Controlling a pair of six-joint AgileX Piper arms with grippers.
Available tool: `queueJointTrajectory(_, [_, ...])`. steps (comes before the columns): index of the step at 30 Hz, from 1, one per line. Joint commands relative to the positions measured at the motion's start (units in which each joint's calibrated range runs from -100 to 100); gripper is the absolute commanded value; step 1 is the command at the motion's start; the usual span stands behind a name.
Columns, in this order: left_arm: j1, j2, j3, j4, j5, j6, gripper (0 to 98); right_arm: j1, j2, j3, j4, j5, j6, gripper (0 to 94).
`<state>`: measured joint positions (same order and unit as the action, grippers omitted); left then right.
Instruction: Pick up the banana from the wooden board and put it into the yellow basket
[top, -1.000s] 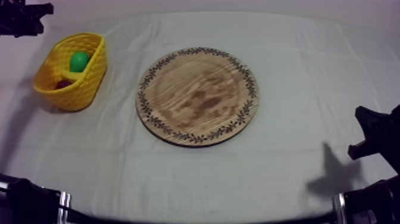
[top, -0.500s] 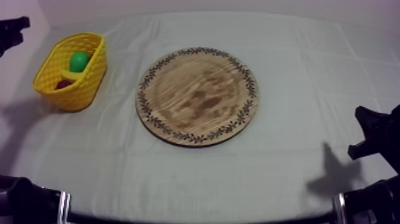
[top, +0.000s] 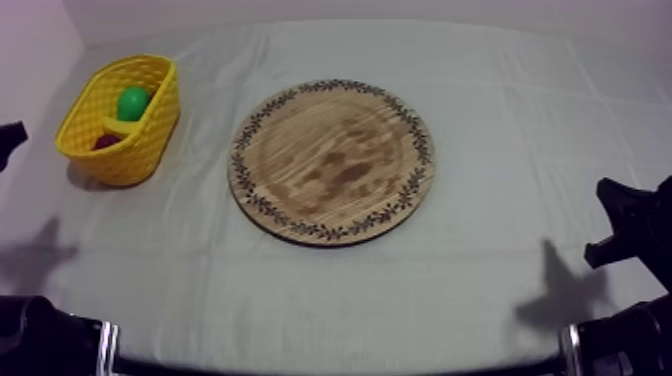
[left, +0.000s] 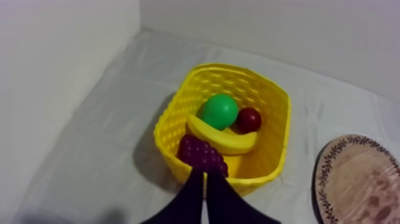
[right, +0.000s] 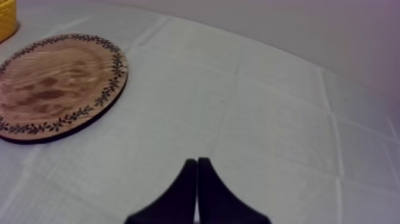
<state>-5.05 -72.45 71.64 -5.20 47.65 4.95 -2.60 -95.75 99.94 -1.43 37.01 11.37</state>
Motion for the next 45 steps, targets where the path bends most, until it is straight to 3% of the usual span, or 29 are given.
queueJointTrajectory(1, [-0.6, -7.6, 4.1, 0.74, -0.5, -1.2, 0.0, 0.0, 0.0, 0.0, 0.0, 0.0, 0.0, 0.3])
queueJointTrajectory(6, [-2.5, -13.4, 7.3, 3.57, 0.8, -4.2, 0.0, 0.0, 0.0, 0.0, 0.0, 0.0, 0.0, 0.3])
queueJointTrajectory(11, [-2.7, -18.3, 9.0, 4.58, 3.6, -5.1, 0.0, 0.0, 0.0, 0.0, 0.0, 0.0, 0.0, 0.3])
queueJointTrajectory(24, [0.2, -27.2, 12.8, 3.30, 5.9, -3.6, 0.0, 0.0, 0.0, 0.0, 0.0, 0.0, 0.0, 0.3])
queueJointTrajectory(45, [0.4, -27.4, 15.0, 3.37, 2.3, -4.7, 0.0, 0.0, 0.0, 0.0, 0.0, 0.0, 0.0, 0.3])
